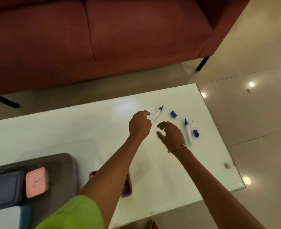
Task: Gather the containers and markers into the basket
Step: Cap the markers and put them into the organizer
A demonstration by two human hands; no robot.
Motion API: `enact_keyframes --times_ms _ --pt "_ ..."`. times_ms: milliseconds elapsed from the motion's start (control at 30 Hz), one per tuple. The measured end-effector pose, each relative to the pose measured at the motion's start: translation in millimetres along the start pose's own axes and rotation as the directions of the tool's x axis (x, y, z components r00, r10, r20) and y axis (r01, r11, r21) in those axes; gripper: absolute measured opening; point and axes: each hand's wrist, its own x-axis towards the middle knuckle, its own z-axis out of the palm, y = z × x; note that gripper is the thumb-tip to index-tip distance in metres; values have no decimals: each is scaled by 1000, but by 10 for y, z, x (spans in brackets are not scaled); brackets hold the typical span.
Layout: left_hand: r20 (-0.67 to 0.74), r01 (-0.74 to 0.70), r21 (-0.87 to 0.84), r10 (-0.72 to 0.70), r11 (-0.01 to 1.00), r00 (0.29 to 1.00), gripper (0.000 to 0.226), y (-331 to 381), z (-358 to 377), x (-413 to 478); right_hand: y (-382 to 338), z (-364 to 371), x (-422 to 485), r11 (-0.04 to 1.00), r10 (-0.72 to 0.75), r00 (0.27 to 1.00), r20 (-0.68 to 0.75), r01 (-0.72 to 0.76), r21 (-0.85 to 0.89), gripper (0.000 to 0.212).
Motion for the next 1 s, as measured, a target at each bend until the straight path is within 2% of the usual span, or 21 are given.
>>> enact_keyframes --times_ms 67,133,267,433,500,567,633,733,800,1000 --pt "2 30 78 -30 996 1000 32 111 344 259 457 -50 374 987 158 985 -74 -155 40 29" --pt "-13 55 176 -54 983 998 29 117 648 465 765 -39 677 968 252 962 -107 -249 42 35" --pt "-63 78 338 -60 938 996 29 -14 1062 706 988 126 1110 973 231 968 -95 -232 -3 43" --pt "-82 6 447 34 894 996 28 -171 1182 817 1067 384 1252 971 210 975 -66 -216 -103 33" --pt "-84 2 412 36 911 996 24 -180 1160 815 1091 406 1221 970 198 975 -96 -209 -121 25" --pt "-70 12 321 11 947 997 19 -173 1127 768 1085 364 1166 977 198 972 -125 -207 -59 24" --pt "-23 48 133 -46 990 999 16 -149 1050 703 1038 234 1084 957 275 949 -155 -254 143 26" --pt "74 37 -97 -30 995 997 12 -105 804 523 931 -56 827 816 364 925 -106 -262 516 26" --pt "121 -5 -166 25 986 992 12 -66 598 387 871 -227 630 800 342 935 -94 -237 551 26" --pt "214 -44 -230 95 972 972 14 38 100 -30 560 -577 206 868 185 982 -24 -152 473 28"
